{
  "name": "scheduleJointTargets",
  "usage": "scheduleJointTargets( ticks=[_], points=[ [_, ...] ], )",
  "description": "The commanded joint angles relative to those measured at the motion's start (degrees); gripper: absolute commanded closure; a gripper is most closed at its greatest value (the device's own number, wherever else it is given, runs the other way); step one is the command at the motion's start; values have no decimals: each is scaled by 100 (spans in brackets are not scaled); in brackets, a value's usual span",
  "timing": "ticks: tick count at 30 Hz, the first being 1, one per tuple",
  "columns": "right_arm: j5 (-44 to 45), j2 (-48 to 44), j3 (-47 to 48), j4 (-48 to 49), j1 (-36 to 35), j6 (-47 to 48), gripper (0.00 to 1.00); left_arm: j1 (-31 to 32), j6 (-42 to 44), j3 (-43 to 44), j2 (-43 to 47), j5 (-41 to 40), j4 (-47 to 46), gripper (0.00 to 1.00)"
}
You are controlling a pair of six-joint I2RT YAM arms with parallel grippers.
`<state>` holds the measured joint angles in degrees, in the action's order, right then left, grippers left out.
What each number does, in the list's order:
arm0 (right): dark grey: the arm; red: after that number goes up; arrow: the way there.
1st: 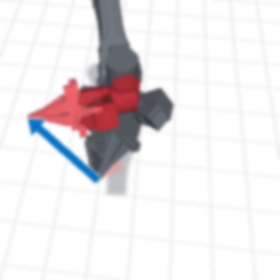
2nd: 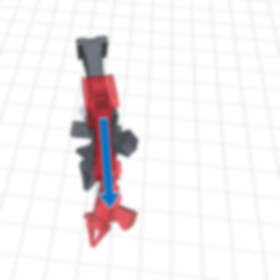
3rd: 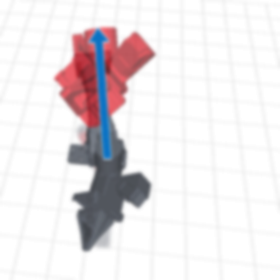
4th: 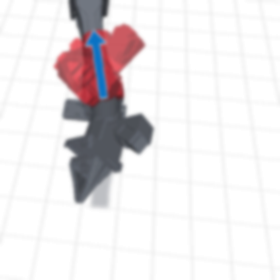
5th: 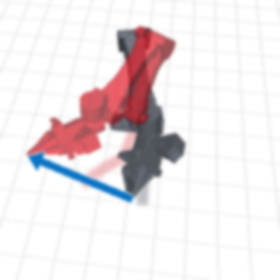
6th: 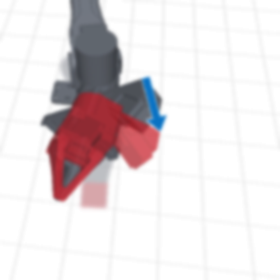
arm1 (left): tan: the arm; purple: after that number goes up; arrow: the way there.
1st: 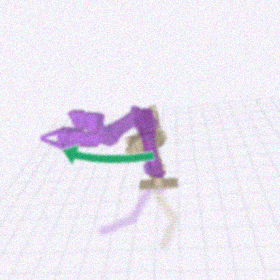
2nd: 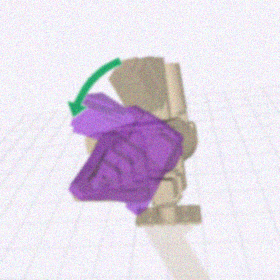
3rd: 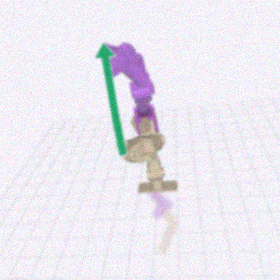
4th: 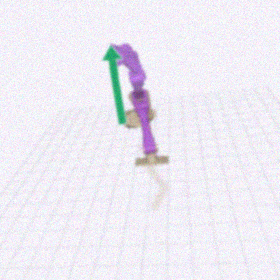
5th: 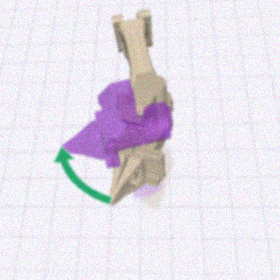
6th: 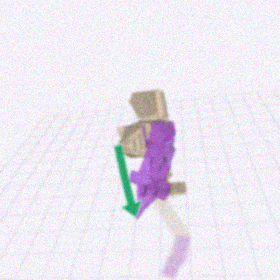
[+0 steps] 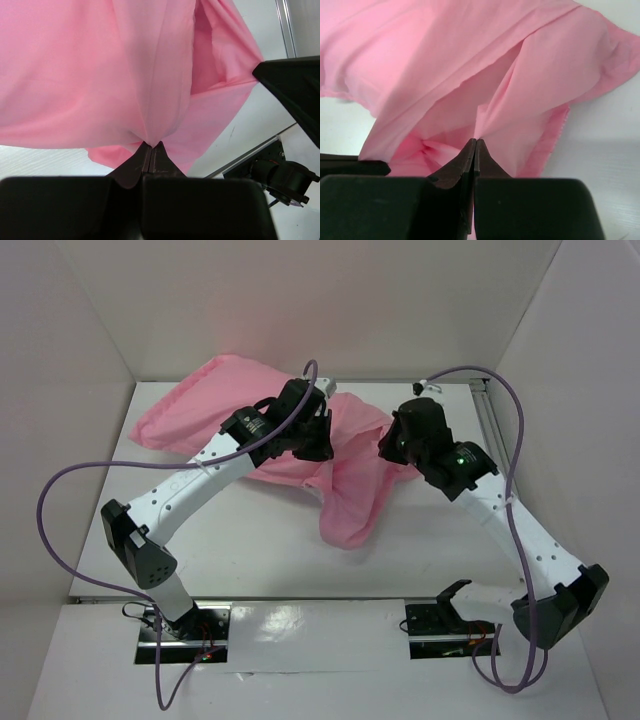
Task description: Put the pillow into the pillowcase
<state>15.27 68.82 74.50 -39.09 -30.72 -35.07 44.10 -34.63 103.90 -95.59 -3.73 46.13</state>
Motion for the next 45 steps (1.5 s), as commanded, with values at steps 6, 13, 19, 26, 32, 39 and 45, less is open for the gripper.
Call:
scheduleJointTargets(
  ticks=[6, 13, 19, 26, 32, 39, 45],
  points=[
    [-567, 62, -198, 840, 5, 325, 100, 38, 18, 87, 225, -66, -210, 100],
    [-1580, 394, -613, 1635, -496, 686, 100, 38, 18, 218, 278, -67, -157, 100],
    [-1141, 871, -839, 956, -496, 590, 98, 38, -35, 412, 603, -67, -157, 100],
    [-201, -675, -753, 720, -76, 659, 25, 38, 131, -228, 911, 749, -157, 100],
    [-470, -546, -577, -256, 1434, 1133, 21, 861, -24, -1459, 981, 586, 474, 28],
    [-2141, -395, -1139, -20, 2905, 1318, 14, 1321, -1765, -3689, 2789, -305, 153, 18],
    [-2317, -482, -1525, -72, 2791, 1318, 13, 1374, -2346, -5475, 3380, 152, -1245, 6]
  ],
)
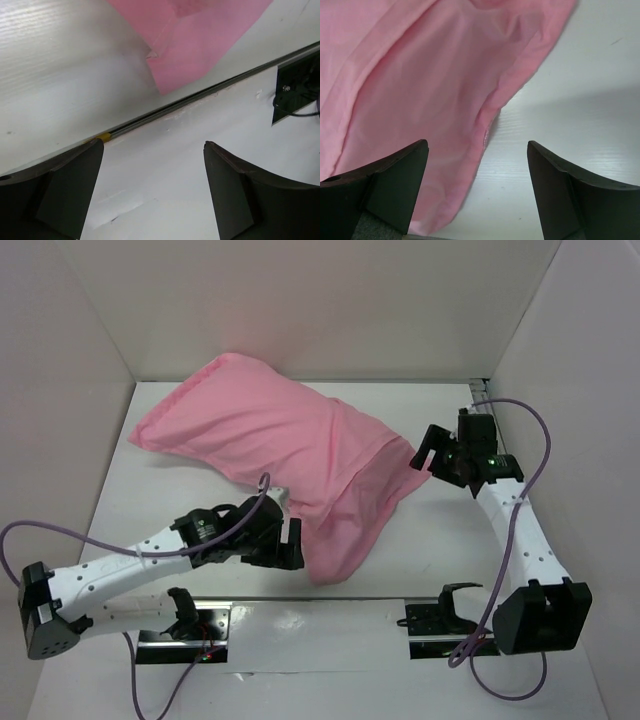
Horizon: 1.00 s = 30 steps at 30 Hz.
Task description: Put the pillow into the pillowcase
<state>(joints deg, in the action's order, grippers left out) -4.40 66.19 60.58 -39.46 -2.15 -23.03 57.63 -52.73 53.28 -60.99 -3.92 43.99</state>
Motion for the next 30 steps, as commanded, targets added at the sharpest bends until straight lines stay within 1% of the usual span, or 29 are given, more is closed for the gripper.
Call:
scheduleJointTargets(
  ticks=[1, 2, 3, 4, 6, 7, 8, 9, 10, 11, 12, 13, 14, 15, 17, 18, 19, 20, 21, 22, 23, 24, 25, 26, 27, 28, 29, 30],
  points=[
    [-351, -273, -186, -105, -66, 114, 13, 21, -484, -632, -175, 251, -1346, 6],
    [-351, -326, -274, -158, -66, 114, 13, 21, -484, -713, -263, 313, -1653, 4],
    [-351, -440, -274, -158, -66, 114, 12, 21, -397, -713, -490, 400, -2257, 1],
    [-351, -441, -274, -263, -66, 114, 12, 21, -283, -713, -641, 471, -2611, 0],
    [-351, -520, -134, -377, -66, 114, 12, -66, -185, -583, -1079, 332, -2886, 0],
    [-290, -589, -64, -500, -66, 114, 12, -119, -124, -477, -1612, 331, -3035, 0],
    [-228, -668, 76, -553, -66, 114, 11, -120, -63, -180, -1861, 279, -3089, 2],
    [-228, -669, 129, -554, -66, 166, 11, -120, 121, -12, -2090, 278, -3194, 8],
    [-175, -739, 130, -632, -66, 167, 11, -120, 244, 155, -2292, 278, -3334, 18],
    [-175, -792, 208, -720, -66, 167, 11, -120, 359, 566, -2712, 278, -3588, 70],
    [-105, -792, 279, -773, -14, 219, 11, -120, 534, 848, -2951, 382, -3590, 99],
    [17, -792, 279, -826, -13, 220, 11, -120, 631, 1225, -3223, 479, -3590, 100],
    [106, -792, 340, -904, -13, 220, 11, -120, 763, 2029, -3496, 646, -3521, 100],
    [185, -853, 341, -905, 48, 220, 11, -120, 877, 2420, -3994, 647, -3520, 100],
    [404, -906, 394, -905, 48, 149, 11, -67, 1290, 3211, -4524, 866, -3573, 100],
    [405, -906, 454, -905, 170, 97, 11, -67, 1431, 4233, -4805, 1076, -3364, 100],
    [405, -906, 455, -905, 250, 97, 11, -67, 1676, 4740, -5339, 1078, -2674, 100],
    [275, -906, 516, -905, 337, 97, 11, -67, 1826, 5145, -5518, 1182, -2398, 100],
    [186, -906, 517, -957, 434, 97, 11, -119, 1958, 5645, -5633, 1383, -2134, 97],
    [107, -906, 517, -958, 618, 166, 11, -120, 2194, 5728, -5634, 1499, -1714, 65],
    [2, -906, 517, -958, 715, 167, 11, -172, 2301, 5729, -5634, 1578, -1509, 45],
    [1, -906, 517, -958, 855, 219, 11, -173, 2389, 5520, -5451, 1579, -1333, 27],
    [1, -906, 517, -958, 918, 220, 9, -173, 2573, 5327, -5032, 1631, -1175, 10],
    [1, -906, 517, -958, 918, 220, 9, -173, 2644, 5081, -4767, 1632, -912, 7],
    [1, -906, 456, -958, 988, 220, 9, -121, 2645, 4591, -4468, 1545, -735, 6],
    [1, -906, 377, -906, 989, 220, 9, -120, 2584, 4291, -4135, 1248, -655, 6],
    [-60, -906, 376, -905, 1041, 159, 9, -120, 2462, 3974, -3435, 1019, -594, 12],
    [-121, -906, 289, -818, 1041, 158, 9, -120, 2304, 3406, -3071, 764, -384, 15]
  ],
)
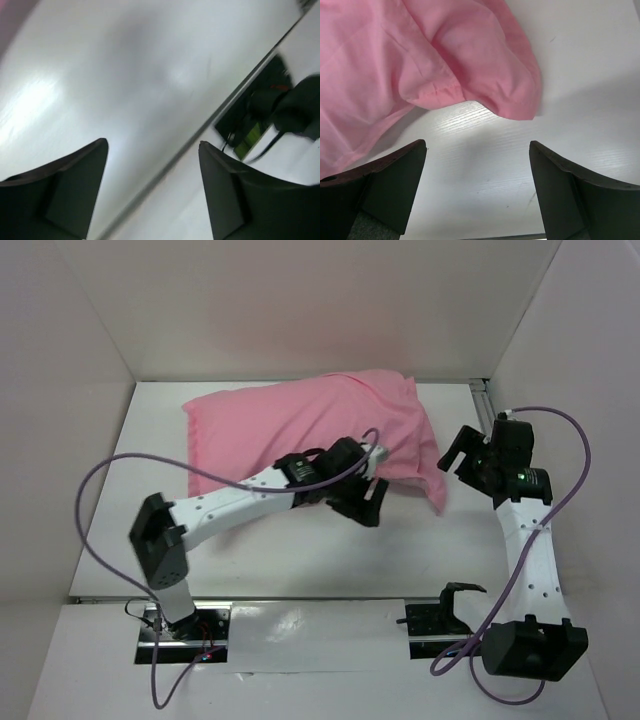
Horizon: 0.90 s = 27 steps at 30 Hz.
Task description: Put the pillow into the pillowcase
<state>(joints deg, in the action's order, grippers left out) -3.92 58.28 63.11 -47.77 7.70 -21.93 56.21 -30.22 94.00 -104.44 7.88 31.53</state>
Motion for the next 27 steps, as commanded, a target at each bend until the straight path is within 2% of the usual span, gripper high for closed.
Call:
scheduleJointTargets(
  ticks=[1, 2, 3, 4, 5, 7, 8, 9, 11, 12, 15, 17, 20, 27],
  points=[
    [-240, -115, -18, 65, 56, -3, 9, -30, -280, -968, 1643, -802, 925, 18],
    [-301, -115, -97, 66, 108, -4, 9, -161, -544, -1249, 2012, -1049, 977, 19],
    [-415, -115, -97, 136, 108, -4, 9, -258, -877, -1722, 2712, -1356, 1100, 18],
    [-468, -63, -158, 197, 108, -4, 9, -424, -1272, -1936, 3049, -1925, 1536, 14],
    [-521, -63, -159, 198, 108, -4, 9, -861, -2068, -2129, 3375, -2139, 1801, 13],
    [-662, -10, -212, 259, 108, -4, 9, -1364, -2688, -2794, 4391, -2657, 2137, 6],
    [-662, -10, -281, 320, 108, -4, 9, -1628, -2996, -3016, 4737, -2660, 2216, 4],
    [-749, -10, -282, 321, 108, -4, 9, -2187, -3068, -3210, 5062, -2721, 2165, 2],
    [-847, 43, -282, 374, 108, -4, 9, -2700, -3069, -3657, 5773, -2722, 1928, 0],
    [-917, 95, -282, 374, 108, -4, 9, -3120, -3069, -3765, 5890, -2661, 1849, 0],
    [-1049, 227, -282, 374, 108, 58, 8, -3807, -3138, -3906, 5883, -2502, 1953, 0],
    [-1102, 228, -282, 374, 108, 58, 8, -4020, -3218, -3906, 5655, -2519, 2356, 0],
    [-1163, 228, -282, 374, 108, 58, 8, -4302, -3219, -4029, 5461, -2598, 2480, 0],
    [-1163, 228, -335, 374, 108, 58, 7, -4794, -3157, -4319, 5031, -2598, 2253, 0]
  ],
)
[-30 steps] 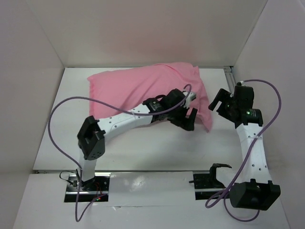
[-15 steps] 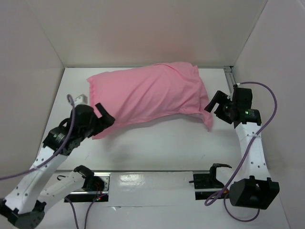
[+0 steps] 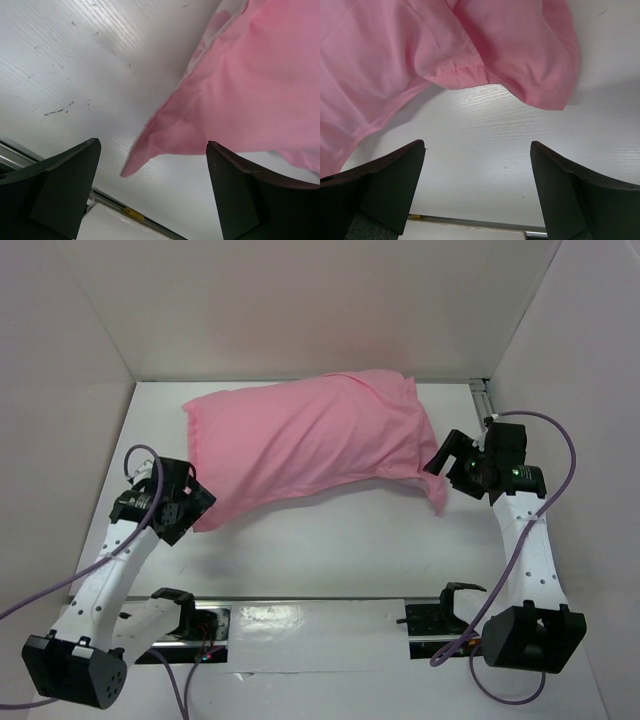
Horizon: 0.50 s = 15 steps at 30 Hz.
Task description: Put the pillow into the pillowcase
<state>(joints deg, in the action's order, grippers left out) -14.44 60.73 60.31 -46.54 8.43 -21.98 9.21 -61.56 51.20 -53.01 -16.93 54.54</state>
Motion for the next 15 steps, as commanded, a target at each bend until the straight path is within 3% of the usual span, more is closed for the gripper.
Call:
scheduleJointTargets(
  ticks=[1, 6, 7, 9, 10, 15],
  points=[
    [-60, -17, -55, 199, 36, 62, 7, -173, 82, -92, -113, -118, -214, 0],
    [63, -17, -133, 198, 36, -8, 7, -455, 566, -601, -7, 1117, -1594, 1],
    [64, -17, -273, 198, 36, -148, 6, -455, 671, -655, 45, 1348, -1866, 7],
    [274, -140, -476, 338, 36, -368, 6, -508, 724, -716, 107, 1709, -2385, 74],
    [275, -140, -755, 426, 36, -665, 4, -508, 724, -717, 177, 1884, -2448, 97],
    [-645, -350, -1723, 1138, 668, -1667, 4, -859, 663, -41, 344, 1527, -2176, 100]
  ],
)
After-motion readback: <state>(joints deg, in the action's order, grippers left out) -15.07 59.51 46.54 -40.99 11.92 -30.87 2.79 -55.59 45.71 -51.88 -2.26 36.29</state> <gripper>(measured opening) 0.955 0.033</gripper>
